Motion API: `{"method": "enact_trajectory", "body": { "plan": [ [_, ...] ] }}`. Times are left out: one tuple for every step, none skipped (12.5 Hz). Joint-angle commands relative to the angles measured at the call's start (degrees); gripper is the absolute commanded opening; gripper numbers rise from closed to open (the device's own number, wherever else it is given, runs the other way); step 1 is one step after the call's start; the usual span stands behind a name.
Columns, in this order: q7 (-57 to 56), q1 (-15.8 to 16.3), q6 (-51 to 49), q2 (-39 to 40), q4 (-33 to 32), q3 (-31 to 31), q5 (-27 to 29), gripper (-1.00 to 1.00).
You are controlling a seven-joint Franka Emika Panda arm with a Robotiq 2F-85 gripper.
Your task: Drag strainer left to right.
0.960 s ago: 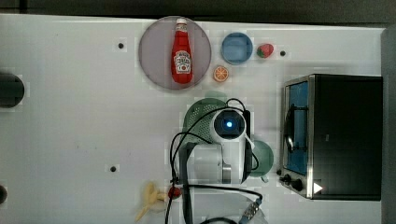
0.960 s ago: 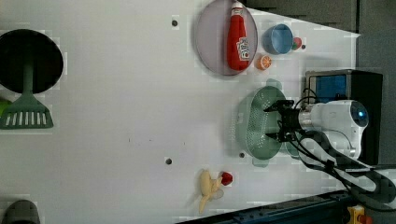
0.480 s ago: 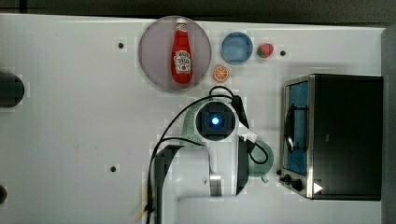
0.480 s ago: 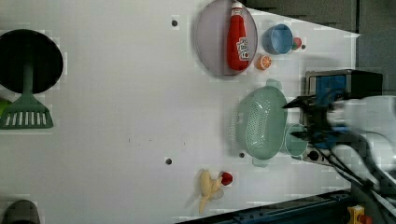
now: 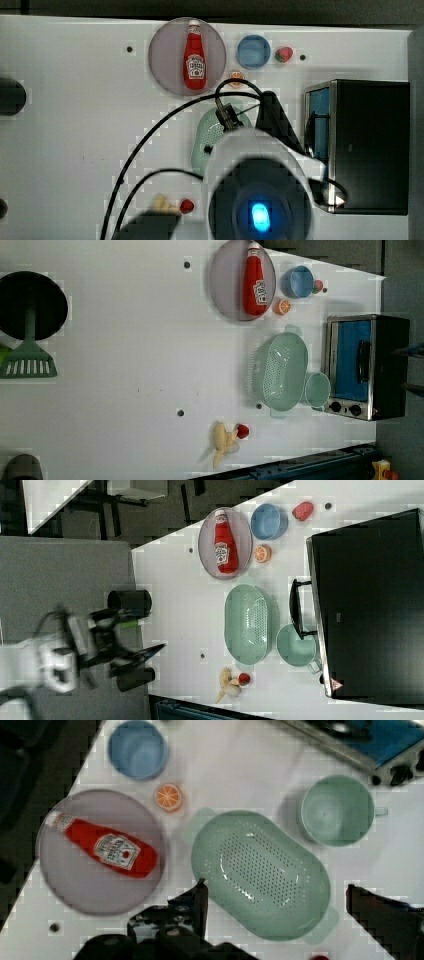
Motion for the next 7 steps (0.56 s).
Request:
{"method": "enact_trajectory", "body": {
  "plan": [
    [-9.4, 0.0, -10.9, -1.5, 0.8, 0.4, 2.5, 1.00],
    [-9.5, 0.0, -14.2, -1.8, 2.0, 0.3, 2.6, 1.00],
    [-9.6, 0.0, -17.4, -1.9, 2.7, 0.3, 2.6, 1.00],
    [-9.6, 0.1, -19.6, -1.9, 3.2, 0.3, 3.1, 1.00],
    [-9.6, 0.0, -20.8, -2.0, 3.2, 0.3, 3.1, 1.00],
    [-9.6, 0.0, -21.1, -2.0, 3.2, 0.0, 3.1, 1.00],
    [-9.6, 0.0, -20.9, -2.0, 3.2, -0.2, 3.1, 1.00]
  ]
}}
